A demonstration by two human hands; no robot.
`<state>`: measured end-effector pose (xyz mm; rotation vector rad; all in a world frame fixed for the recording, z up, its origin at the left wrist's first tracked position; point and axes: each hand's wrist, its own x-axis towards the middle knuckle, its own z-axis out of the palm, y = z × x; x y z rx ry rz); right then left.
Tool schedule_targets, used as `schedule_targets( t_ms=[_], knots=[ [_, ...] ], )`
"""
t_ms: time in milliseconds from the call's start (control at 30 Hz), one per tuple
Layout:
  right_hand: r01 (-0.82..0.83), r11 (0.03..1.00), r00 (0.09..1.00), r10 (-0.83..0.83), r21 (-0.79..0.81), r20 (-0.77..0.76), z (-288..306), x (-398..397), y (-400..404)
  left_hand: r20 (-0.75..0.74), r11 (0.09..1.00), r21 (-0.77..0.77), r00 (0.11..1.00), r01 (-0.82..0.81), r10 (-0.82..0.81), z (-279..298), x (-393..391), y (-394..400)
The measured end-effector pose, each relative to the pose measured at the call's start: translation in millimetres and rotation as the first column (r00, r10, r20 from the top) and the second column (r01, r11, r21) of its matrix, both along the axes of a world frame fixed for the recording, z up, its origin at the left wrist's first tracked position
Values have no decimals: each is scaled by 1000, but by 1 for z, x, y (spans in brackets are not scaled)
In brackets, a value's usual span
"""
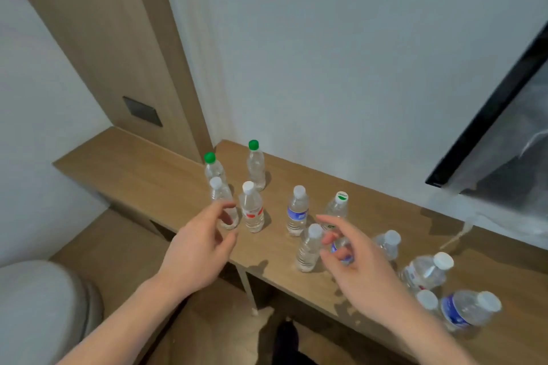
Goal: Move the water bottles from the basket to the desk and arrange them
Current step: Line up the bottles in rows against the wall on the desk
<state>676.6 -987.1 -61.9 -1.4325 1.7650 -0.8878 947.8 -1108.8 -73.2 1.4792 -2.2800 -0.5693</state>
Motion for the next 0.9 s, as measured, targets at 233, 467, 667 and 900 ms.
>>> schedule_targets(
  t_ms=[233, 467, 667, 900],
  knots=[
    [-154, 988, 978, 154, 6, -142, 9, 15, -150, 23, 978, -24, 978, -208, 208, 20, 52, -117],
    [-178, 976, 927, 210, 128, -311, -13, 23, -279, 180, 979, 71, 968, -191, 176, -10, 58, -234],
    [-126, 969, 922, 194, 213, -335, -51, 42, -337, 313, 972, 232, 949, -41, -34, -54, 35, -298],
    [22, 961, 923, 86, 275, -374, -89, 69, -388, 356, 953, 215, 891, 214, -280, -92, 24, -349]
  ],
)
